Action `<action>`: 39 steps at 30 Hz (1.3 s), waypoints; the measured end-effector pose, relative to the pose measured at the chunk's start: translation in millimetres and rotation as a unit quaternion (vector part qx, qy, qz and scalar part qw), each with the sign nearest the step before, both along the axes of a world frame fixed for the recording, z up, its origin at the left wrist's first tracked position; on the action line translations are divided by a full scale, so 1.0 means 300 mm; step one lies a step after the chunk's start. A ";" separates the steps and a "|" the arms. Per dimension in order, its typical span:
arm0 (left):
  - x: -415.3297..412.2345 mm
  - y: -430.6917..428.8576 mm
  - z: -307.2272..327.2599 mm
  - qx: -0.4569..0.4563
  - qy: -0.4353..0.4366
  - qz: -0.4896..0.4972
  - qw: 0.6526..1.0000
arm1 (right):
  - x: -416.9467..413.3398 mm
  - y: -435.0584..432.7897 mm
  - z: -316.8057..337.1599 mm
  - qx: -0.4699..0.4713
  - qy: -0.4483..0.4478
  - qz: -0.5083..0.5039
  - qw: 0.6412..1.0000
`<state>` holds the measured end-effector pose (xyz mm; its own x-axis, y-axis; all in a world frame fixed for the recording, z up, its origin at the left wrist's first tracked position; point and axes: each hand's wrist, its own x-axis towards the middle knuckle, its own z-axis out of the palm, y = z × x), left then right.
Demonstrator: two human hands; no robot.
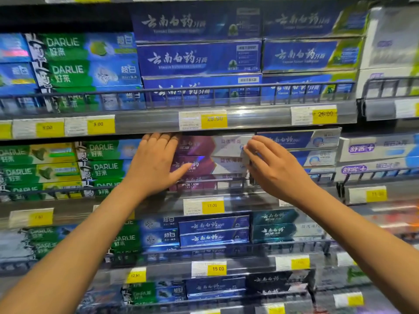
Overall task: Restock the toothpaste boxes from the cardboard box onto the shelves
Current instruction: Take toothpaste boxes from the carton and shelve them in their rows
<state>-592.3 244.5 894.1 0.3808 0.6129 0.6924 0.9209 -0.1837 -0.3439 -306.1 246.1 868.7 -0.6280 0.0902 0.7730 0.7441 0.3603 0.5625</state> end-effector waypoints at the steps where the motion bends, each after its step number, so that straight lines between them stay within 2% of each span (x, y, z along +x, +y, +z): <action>1: -0.004 0.000 -0.001 -0.001 0.001 -0.002 1.000 | -0.002 0.001 0.001 -0.001 0.003 0.002 1.000; 20: -0.077 -0.008 0.017 0.004 0.070 -0.019 0.997 | 0.004 0.062 0.011 -0.009 0.032 0.007 0.999; 39: -0.103 0.009 0.017 0.045 0.072 -0.074 0.994 | 0.008 0.087 0.017 -0.042 0.030 0.009 0.999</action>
<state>-623.2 247.2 899.2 0.5609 0.4812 0.6737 0.8264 -0.2760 -0.4909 -303.6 272.1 873.9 -0.5830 0.1445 0.7995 0.7682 0.4184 0.4845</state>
